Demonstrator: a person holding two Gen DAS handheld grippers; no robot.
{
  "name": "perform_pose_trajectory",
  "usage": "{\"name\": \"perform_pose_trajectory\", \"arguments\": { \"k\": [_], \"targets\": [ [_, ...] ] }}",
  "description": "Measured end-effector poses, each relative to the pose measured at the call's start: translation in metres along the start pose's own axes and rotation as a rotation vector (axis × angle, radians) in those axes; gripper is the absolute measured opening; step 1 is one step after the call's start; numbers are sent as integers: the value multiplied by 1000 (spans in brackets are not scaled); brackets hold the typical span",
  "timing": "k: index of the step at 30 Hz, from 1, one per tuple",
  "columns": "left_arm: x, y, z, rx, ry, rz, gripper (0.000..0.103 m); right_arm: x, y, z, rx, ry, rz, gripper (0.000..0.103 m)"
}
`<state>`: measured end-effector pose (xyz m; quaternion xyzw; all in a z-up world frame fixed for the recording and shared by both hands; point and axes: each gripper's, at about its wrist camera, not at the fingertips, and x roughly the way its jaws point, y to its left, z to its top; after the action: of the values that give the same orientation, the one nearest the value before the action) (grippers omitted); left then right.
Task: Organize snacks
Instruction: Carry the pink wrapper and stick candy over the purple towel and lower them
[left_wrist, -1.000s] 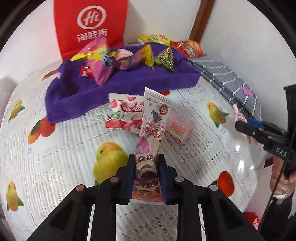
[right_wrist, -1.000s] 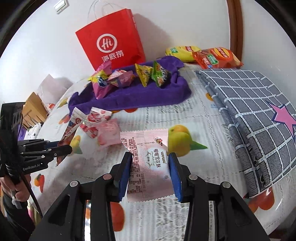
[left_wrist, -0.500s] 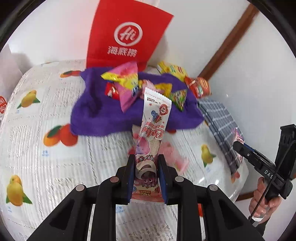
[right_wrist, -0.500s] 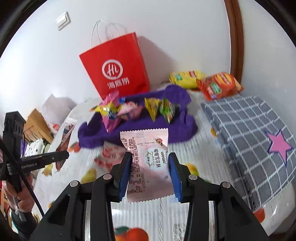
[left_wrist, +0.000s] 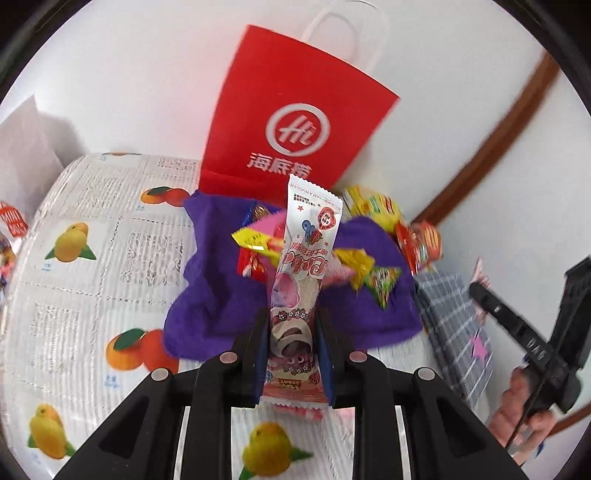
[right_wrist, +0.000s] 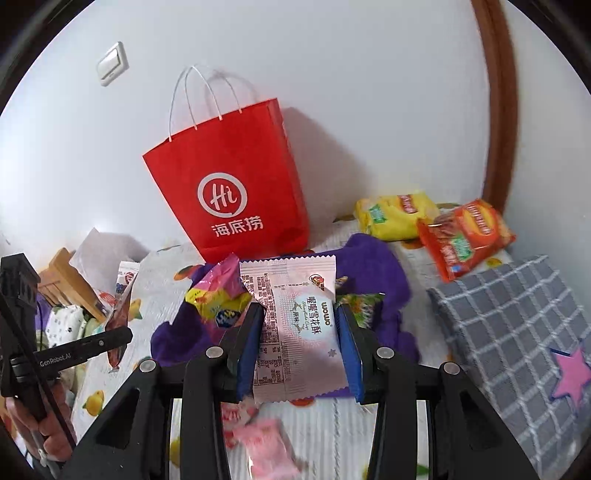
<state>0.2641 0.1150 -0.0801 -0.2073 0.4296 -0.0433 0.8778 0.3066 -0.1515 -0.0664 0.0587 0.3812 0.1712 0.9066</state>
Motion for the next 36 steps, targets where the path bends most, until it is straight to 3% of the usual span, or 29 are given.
{"name": "perform_pose_trajectory", "arguments": {
  "k": [6,12,18,22,28,36],
  "targets": [
    [32,16,13,-94,-29,7,22,60,-8,-1,21,21,39,40],
    [61,18,11,-121,-55,31,22,95,-14,-14,20,41,52,40],
    [76,18,0,-122,-73,41,22,115,-25,-29,1,77,13,40],
    [75,17,-6,-101,-99,67,22,122,-30,-32,33,101,31,40],
    [92,37,-10,-209,-47,-1,22,128,-25,-34,34,104,21,40],
    [97,42,-15,-221,-56,37,22,128,-30,-34,66,91,17,40]
  ]
}}
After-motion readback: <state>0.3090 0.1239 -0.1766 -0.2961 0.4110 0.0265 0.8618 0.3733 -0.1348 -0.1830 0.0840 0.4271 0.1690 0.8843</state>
